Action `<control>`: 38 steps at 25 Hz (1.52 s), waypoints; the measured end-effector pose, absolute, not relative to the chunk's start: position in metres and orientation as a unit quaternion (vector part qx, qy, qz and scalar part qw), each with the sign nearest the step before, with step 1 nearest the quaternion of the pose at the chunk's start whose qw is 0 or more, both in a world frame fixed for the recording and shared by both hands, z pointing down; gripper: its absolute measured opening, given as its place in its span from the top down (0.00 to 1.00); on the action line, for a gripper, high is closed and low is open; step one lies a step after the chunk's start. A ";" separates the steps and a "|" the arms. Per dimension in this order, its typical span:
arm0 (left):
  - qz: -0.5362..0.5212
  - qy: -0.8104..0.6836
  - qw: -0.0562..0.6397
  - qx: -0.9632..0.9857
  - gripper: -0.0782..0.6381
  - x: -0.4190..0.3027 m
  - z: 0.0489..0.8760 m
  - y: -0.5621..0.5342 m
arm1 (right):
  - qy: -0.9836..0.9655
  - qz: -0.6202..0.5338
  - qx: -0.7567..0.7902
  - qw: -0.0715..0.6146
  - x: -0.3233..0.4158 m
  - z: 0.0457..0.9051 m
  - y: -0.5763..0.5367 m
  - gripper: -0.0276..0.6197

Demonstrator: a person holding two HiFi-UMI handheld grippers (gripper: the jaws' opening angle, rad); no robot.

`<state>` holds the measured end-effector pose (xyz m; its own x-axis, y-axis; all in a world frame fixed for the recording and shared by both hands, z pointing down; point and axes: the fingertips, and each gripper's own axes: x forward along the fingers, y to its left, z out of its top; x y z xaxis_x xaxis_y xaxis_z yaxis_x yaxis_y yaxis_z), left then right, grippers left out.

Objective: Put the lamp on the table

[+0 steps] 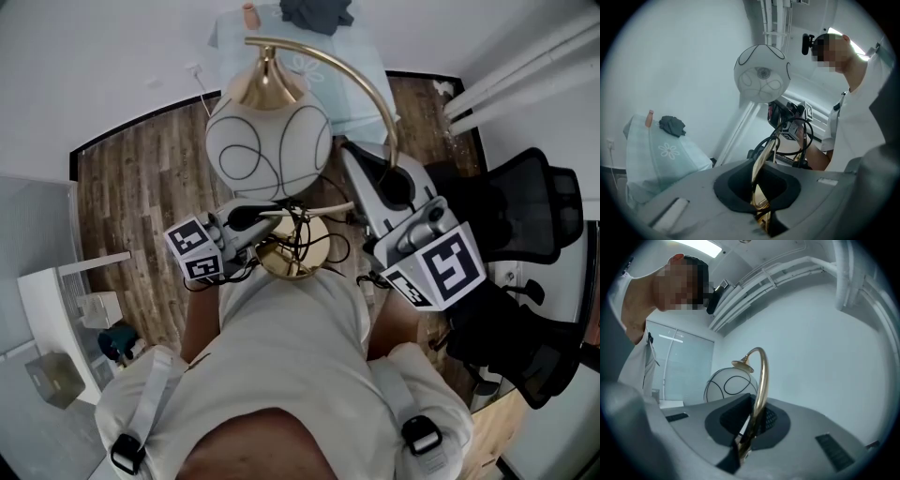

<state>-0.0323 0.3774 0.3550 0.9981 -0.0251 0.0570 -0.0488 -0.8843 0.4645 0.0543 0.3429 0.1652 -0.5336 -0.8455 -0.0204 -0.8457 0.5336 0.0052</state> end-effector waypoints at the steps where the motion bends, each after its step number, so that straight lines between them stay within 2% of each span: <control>1: 0.025 -0.017 0.239 0.970 0.87 -0.035 0.355 0.372 | 0.874 0.008 -0.485 0.006 0.052 0.165 0.338 0.95; 15: 0.038 -0.001 0.240 0.970 0.87 -0.031 0.356 0.310 | 0.866 -0.001 -0.501 -0.004 0.058 0.169 0.278 0.95; 38: 0.034 -0.064 0.245 0.967 0.87 0.050 0.355 0.188 | 0.901 -0.020 -0.433 0.016 0.137 0.167 0.143 0.95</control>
<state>0.0497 0.1878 0.3547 0.9894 -0.1077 0.0975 -0.1411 -0.8716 0.4694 0.1371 0.1432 0.1674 -0.6245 -0.7810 -0.0118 -0.7796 0.6242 -0.0508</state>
